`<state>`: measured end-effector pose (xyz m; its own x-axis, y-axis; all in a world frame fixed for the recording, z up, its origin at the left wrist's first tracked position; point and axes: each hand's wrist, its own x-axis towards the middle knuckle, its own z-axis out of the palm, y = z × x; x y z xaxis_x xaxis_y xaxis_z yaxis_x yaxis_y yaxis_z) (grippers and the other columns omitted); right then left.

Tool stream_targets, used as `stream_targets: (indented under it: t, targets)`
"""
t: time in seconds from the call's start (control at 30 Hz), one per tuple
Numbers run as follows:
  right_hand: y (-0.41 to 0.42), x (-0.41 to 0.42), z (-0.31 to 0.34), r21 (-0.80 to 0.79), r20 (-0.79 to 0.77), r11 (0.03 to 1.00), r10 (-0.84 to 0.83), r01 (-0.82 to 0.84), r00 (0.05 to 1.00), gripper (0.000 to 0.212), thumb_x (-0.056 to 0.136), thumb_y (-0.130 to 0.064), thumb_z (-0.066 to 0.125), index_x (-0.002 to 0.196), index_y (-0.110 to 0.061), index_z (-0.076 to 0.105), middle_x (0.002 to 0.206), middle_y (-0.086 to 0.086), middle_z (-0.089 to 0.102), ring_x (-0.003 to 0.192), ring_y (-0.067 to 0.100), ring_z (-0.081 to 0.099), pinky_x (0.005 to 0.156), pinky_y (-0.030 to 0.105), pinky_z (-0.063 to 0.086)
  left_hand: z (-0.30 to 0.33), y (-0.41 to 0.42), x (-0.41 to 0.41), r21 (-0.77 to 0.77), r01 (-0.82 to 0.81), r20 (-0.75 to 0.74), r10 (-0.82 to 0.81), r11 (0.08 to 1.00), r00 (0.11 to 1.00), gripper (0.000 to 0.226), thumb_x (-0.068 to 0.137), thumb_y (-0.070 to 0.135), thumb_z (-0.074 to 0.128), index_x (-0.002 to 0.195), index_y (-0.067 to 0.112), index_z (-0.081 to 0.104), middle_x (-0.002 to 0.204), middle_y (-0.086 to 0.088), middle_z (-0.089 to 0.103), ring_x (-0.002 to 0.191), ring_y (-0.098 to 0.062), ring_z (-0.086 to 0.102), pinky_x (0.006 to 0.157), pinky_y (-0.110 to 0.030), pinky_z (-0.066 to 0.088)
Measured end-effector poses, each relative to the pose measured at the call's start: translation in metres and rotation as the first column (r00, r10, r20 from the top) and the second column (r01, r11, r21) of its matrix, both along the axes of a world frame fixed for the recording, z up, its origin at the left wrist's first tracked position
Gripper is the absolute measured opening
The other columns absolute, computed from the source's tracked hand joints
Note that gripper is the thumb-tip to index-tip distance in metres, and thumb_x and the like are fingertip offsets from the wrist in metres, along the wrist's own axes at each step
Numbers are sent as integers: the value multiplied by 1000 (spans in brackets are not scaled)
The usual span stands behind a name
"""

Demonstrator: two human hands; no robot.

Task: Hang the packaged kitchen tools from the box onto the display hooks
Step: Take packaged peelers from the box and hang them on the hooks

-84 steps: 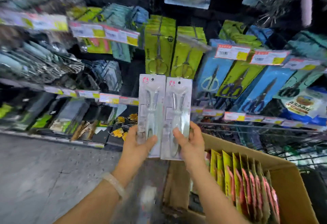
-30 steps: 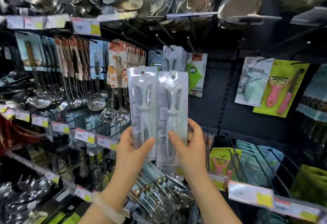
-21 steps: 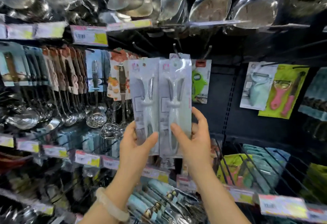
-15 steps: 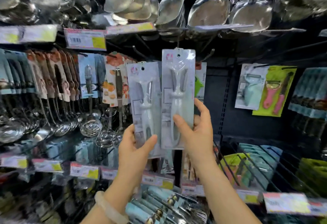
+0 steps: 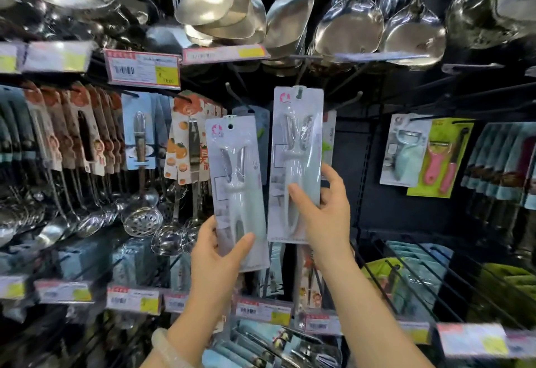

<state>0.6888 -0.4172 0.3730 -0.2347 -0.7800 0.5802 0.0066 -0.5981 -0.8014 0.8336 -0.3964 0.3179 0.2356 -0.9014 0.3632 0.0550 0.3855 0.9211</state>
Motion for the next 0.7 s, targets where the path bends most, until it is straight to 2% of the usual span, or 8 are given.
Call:
stream_targets:
  t: [0.13, 0.23, 0.3, 0.33, 0.4, 0.5, 0.6, 0.7]
  targets:
    - [-13, -1, 1, 3, -49, 998, -67, 67, 997, 55, 85, -18, 69, 133, -27, 42, 110, -18, 59, 91, -10, 61, 74, 10, 51, 0, 2, 1, 2, 14, -14, -14, 1000, 1000, 73, 83, 18, 70, 145, 16, 32, 148, -2, 37, 137, -18, 32, 109, -39, 30]
    - [-22, -3, 0, 46, -158, 990, -121, 130, 980, 62, 88, -28, 65, 142, -28, 35, 130, -12, 46, 113, -1, 51, 98, 22, 45, 3, 5, -1, 2, 13, -8, -13, 1000, 1000, 71, 83, 14, 69, 144, 17, 32, 139, 5, 42, 124, -6, 38, 102, -30, 32]
    - [-18, -2, -4, 78, -264, 980, -156, 182, 952, 70, 89, -34, 61, 147, -29, 23, 136, -11, 27, 123, 2, 33, 101, 23, 31, 3, 4, -3, 11, 27, 25, -27, 1000, 999, 62, 83, 14, 69, 136, 22, 38, 129, 13, 47, 117, -2, 44, 97, -25, 33]
    - [-13, -1, -8, 70, -303, 979, -162, 191, 939, 71, 90, -35, 60, 148, -29, 20, 136, -12, 23, 125, 1, 28, 101, 23, 28, 2, 3, -3, 15, 35, 38, -36, 999, 999, 64, 82, 16, 70, 138, 19, 38, 130, 11, 47, 121, -5, 44, 98, -26, 33]
    - [0, 3, -20, 84, -331, 989, -89, 123, 939, 72, 89, -35, 61, 148, -29, 19, 139, -13, 29, 128, 1, 33, 102, 24, 32, -1, 1, -5, 20, 44, 69, -45, 999, 997, 67, 82, 16, 71, 140, 16, 39, 132, 9, 48, 126, -11, 43, 102, -29, 35]
    - [17, 16, -46, 198, -241, 974, 160, -113, 957, 66, 88, -27, 63, 139, -44, 24, 129, -10, 52, 111, 2, 57, 88, 25, 52, -6, 1, -12, 25, 56, 119, -58, 998, 991, 53, 81, 14, 72, 128, 23, 50, 126, 7, 58, 118, -7, 55, 101, -34, 46]
    - [25, 20, -64, 186, -197, 978, 134, -97, 971, 64, 88, -23, 65, 130, -55, 28, 123, -8, 59, 105, 5, 62, 86, 36, 56, -9, 1, -19, 6, 128, 120, -127, 992, 985, 41, 83, 11, 71, 110, 38, 55, 111, 14, 64, 103, 6, 60, 84, -20, 52]
    - [27, 11, -55, 135, -134, 990, 59, -41, 989, 61, 88, -16, 64, 134, -43, 33, 107, -6, 65, 95, 4, 65, 79, 30, 56, -4, 2, -25, -5, 205, 187, -200, 979, 962, 54, 72, 37, 75, 121, 45, 52, 121, 17, 62, 118, -8, 57, 97, -39, 49]
